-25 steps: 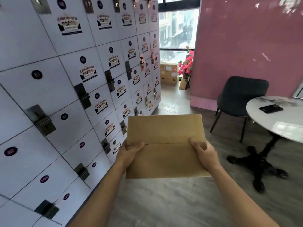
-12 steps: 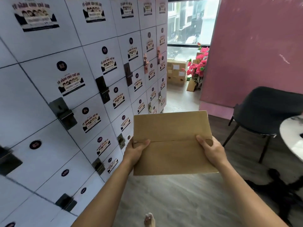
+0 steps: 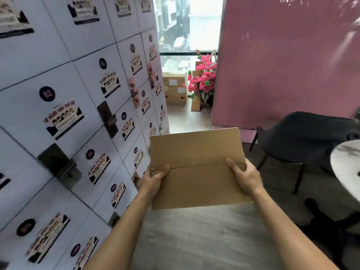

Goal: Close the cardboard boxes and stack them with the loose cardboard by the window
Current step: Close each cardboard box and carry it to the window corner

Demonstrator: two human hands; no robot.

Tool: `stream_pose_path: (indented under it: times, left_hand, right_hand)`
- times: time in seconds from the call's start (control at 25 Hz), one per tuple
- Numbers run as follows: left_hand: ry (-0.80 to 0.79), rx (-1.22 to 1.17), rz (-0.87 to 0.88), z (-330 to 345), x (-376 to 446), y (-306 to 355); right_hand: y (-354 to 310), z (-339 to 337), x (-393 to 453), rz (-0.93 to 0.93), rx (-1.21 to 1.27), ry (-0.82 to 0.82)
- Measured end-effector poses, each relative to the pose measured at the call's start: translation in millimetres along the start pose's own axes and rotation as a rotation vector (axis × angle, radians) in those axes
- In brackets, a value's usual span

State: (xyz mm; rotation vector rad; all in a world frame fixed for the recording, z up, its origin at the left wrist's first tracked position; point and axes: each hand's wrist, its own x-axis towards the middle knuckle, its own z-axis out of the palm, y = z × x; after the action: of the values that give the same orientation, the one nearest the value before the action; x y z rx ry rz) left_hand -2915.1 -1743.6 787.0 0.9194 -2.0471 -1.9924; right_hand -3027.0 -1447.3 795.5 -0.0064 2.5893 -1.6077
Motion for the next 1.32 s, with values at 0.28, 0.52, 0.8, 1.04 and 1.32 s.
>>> stream_pose_path:
  times: [0.28,0.52,0.8,1.04,1.32]
  left_hand:
    - [-0.07,0.014,0.011,46,185,48]
    - [0.07,0.012,-0.032,47,345,118]
    - [0.035,0.041,-0.018,64,535,173]
    - [-0.074,0.061,-0.04,97,710,231]
    - [-0.137,0.094,-0.025,162,889,300]
  right_hand:
    - [-19,45,176,0.06,-0.002,0.031]
    - [-90,106,350,0.036,0.0,-0.055]
    - [-125,168,530,0.042,0.0,-0.055]
    - [-160,204,688,0.07,-0.009,0.025]
    - [-166,225,874,0.127,-0.002,0.081]
